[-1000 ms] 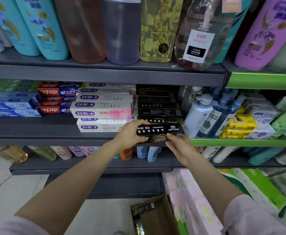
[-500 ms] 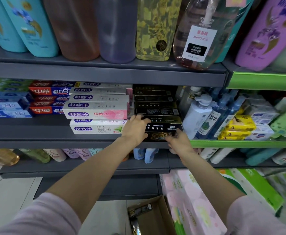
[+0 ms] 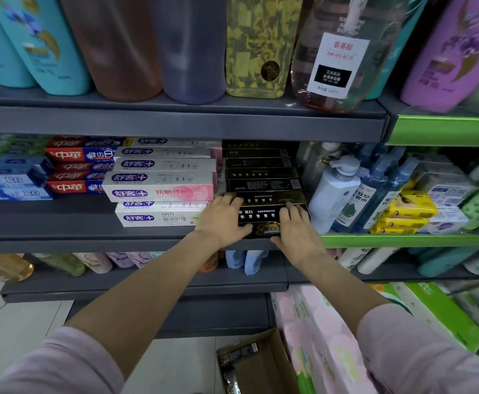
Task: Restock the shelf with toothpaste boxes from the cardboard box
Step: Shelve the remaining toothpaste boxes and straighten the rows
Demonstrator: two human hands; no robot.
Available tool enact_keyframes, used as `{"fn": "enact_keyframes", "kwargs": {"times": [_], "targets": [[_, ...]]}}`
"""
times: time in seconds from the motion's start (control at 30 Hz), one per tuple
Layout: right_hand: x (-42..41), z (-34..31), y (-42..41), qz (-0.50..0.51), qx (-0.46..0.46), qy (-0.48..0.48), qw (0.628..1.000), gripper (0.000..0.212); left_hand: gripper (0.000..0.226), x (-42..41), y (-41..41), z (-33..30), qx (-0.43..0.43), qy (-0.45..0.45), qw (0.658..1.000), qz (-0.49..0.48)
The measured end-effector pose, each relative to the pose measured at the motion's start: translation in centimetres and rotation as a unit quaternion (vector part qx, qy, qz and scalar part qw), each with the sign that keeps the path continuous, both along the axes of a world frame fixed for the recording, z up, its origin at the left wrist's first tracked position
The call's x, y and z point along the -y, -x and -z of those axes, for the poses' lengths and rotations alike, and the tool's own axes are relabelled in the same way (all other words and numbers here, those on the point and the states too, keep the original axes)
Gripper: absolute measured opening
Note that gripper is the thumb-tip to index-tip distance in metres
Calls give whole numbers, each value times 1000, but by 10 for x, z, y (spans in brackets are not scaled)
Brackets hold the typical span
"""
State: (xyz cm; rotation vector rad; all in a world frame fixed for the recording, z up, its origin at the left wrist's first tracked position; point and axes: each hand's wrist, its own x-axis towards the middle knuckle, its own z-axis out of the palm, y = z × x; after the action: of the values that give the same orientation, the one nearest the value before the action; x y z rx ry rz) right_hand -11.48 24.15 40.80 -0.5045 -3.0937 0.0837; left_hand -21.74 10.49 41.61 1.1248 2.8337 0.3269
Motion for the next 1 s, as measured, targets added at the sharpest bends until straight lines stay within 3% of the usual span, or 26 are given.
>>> {"fn": "enact_keyframes", "kwargs": {"times": [0.17,0.27,0.37,0.57,0.7,0.77,0.83,0.9,1.0], "targets": [[-6,-10,23,3,17,-14,1000,70,49,-20,12,-9,94,-5,995,-16],[-12,-22,37,8,85,-55,995,106,53,-43,20,-11,172,-20,981,-91],[-16,-27,42,1,127,-109,986,111,60,-59,27,-16,205,-53,959,-188],[-21,-14,43,15,96,-6,995,101,43,-76,46,-25,317,-189,860,-353],[-22,-13,45,23,81,17,996,99,34,-72,39,-32,365,-365,783,-346],[-21,-11,44,23,85,0,996,106,37,-79,33,-34,376,-374,789,-310],[-19,-9,44,17,98,-34,994,115,42,-95,27,-41,352,-286,846,-279],[-17,-9,45,12,107,-51,993,117,47,-102,29,-42,282,-215,883,-306],[-20,-10,47,12,108,-39,993,119,42,-92,34,-32,225,-89,891,-384]]}}
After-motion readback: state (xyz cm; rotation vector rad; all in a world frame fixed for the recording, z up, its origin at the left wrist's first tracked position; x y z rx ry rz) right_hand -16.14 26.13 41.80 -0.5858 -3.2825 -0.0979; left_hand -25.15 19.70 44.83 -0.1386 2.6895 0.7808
